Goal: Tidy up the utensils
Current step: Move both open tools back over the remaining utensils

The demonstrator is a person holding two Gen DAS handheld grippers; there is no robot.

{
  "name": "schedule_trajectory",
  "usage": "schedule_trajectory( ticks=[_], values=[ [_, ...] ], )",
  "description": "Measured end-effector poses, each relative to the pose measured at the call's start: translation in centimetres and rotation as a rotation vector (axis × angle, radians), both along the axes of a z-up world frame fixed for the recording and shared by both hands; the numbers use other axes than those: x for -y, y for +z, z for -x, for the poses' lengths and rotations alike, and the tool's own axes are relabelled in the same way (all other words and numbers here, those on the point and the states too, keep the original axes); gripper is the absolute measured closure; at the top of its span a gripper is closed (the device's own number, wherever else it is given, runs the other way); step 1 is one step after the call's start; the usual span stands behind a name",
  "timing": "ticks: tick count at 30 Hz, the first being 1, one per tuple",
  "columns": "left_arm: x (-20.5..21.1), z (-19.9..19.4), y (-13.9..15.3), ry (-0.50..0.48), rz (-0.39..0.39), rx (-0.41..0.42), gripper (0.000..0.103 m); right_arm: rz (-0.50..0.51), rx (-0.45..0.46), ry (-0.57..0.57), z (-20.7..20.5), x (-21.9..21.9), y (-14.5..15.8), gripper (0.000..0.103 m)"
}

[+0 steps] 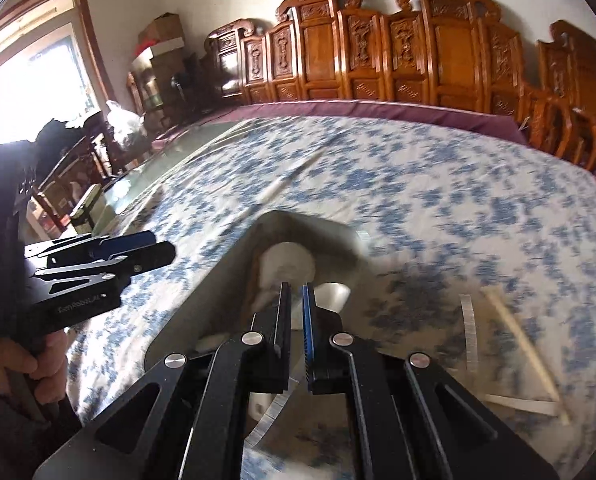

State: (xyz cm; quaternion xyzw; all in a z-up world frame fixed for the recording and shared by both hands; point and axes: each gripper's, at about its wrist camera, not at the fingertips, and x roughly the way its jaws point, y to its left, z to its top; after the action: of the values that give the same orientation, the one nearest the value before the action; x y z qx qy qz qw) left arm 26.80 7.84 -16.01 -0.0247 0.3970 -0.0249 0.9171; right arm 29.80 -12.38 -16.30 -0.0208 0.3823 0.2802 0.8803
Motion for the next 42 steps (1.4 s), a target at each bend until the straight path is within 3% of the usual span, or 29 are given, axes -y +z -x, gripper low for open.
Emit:
schedule_trajectory(
  ticks=[6,8,10,12,14,15,16,23,28,32,36,38,42],
  values=[
    [2.4,0.7,0.1,-0.057,0.001,0.005,0.069,0.084,0.043,-0.081,1.9,6.0,1.0,0.096],
    [3.2,0.9,0.1,-0.074,0.001,0.007,0.062,0.114,0.047,-0.108,2.6,8.1,0.9,0.094],
    [3.9,1.3,0.3,-0.091,0.006,0.014,0.055,0.134,0.051,-0.135,3.1,9.8,0.7,0.083],
    [4.7,1.5,0.3,-0.107,0.006,0.015,0.055,0.144,0.040,-0.164,3.3,11.3,0.2,0.082],
    [5.8,1.8,0.3,-0.127,0.004,0.016,0.048,0.149,0.024,-0.196,3.3,12.7,-0.6,0.082],
    [6.1,2.0,0.2,-0.133,0.002,0.018,0.041,0.147,0.017,-0.200,3.2,12.9,-0.9,0.082],
    [6.6,2.1,0.2,-0.141,0.000,0.019,0.040,0.146,0.008,-0.201,3.1,13.1,-1.4,0.082],
    [8.7,2.7,-0.3,-0.175,-0.008,0.014,0.039,0.152,-0.055,-0.139,2.6,11.7,-4.2,0.082],
    [9.4,3.0,-0.4,-0.183,-0.007,0.011,0.039,0.219,-0.062,-0.102,2.6,9.7,-5.4,0.082],
    [9.9,3.2,-0.3,-0.190,-0.007,0.012,0.039,0.288,-0.081,-0.121,2.0,9.7,-7.0,0.082],
    [10.7,3.4,-0.2,-0.204,-0.010,0.010,0.039,0.279,-0.105,-0.142,1.4,10.8,-7.6,0.082],
    [11.3,3.5,-0.2,-0.214,-0.016,0.006,0.039,0.258,-0.114,-0.143,1.2,11.3,-7.5,0.096],
    [13.0,3.7,-0.4,-0.243,-0.026,-0.008,0.039,0.251,-0.108,-0.158,1.1,12.2,-7.0,0.099]
  ],
)
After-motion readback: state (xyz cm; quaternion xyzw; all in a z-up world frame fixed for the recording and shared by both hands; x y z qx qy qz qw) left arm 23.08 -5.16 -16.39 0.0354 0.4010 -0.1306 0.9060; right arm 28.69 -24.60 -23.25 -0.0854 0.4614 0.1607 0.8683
